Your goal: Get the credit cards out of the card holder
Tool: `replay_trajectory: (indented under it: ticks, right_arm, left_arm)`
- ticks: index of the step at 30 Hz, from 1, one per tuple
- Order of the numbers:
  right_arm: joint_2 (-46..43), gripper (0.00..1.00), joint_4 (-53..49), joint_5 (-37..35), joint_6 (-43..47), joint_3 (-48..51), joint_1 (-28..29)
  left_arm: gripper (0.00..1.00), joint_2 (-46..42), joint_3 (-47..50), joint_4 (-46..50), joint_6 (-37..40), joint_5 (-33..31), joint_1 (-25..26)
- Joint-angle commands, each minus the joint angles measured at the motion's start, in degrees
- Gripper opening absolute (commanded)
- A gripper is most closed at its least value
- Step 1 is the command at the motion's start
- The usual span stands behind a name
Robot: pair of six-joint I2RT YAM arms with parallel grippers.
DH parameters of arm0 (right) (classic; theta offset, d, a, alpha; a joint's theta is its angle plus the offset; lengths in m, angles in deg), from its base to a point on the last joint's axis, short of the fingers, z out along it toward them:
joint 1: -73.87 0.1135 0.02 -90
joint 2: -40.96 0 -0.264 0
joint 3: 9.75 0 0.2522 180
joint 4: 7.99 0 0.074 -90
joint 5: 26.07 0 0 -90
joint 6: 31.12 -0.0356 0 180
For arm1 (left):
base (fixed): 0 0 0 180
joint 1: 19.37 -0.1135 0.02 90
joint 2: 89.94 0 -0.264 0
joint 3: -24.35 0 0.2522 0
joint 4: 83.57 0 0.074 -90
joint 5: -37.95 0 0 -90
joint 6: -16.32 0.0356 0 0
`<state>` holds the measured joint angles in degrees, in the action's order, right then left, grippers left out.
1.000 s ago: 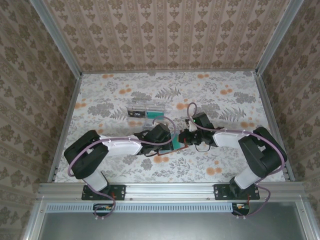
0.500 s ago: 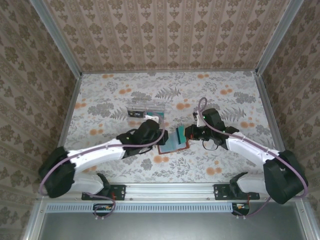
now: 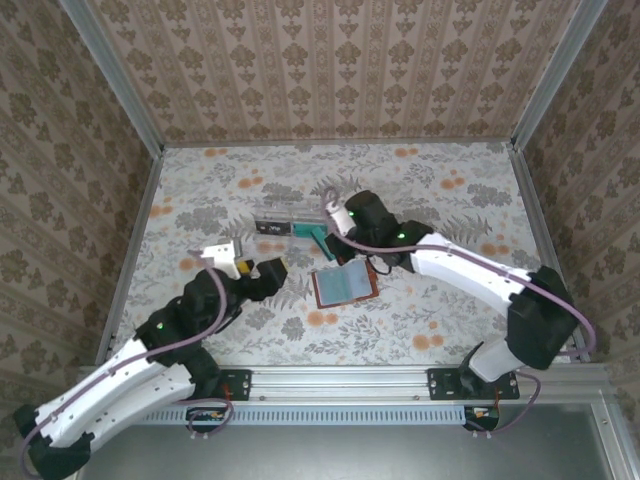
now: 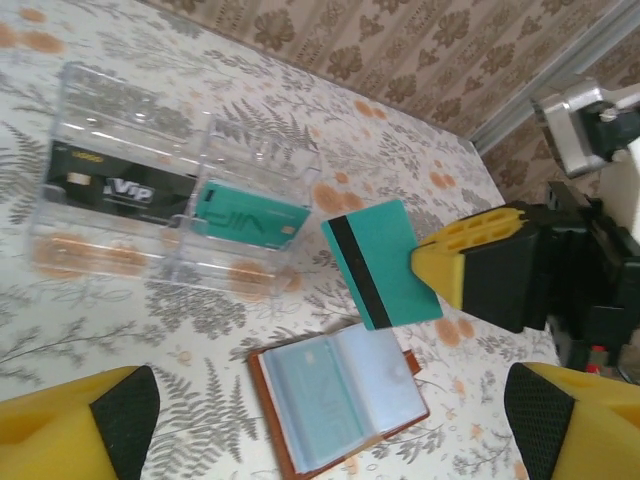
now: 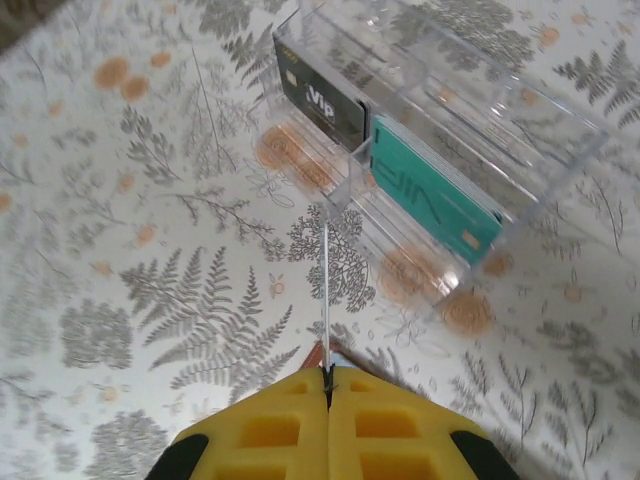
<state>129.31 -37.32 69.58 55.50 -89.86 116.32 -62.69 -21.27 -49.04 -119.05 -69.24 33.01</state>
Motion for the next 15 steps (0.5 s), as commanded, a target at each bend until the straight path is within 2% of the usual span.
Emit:
replay_trajectory:
  ticks: [1, 7, 15]
  right_arm:
    - [4.62, 0.00, -2.30, -7.20, 15.06, -5.62, 2.06]
    - [11.91, 0.00, -4.39, -14.09, 29.05, -13.50, 4.23]
    - [16.15, 0.00, -1.77, -13.60, 48.93, -14.82, 4.04]
  left_arm:
    - [0.93, -4.45, 2.03, 7.11, -0.48, -2.63, -0.62]
    - [0.93, -10.37, 3.36, 10.41, -0.60, -4.05, -0.85]
    - [0.94, -11.64, 2.76, 12.44, 0.47, -4.51, -0.98]
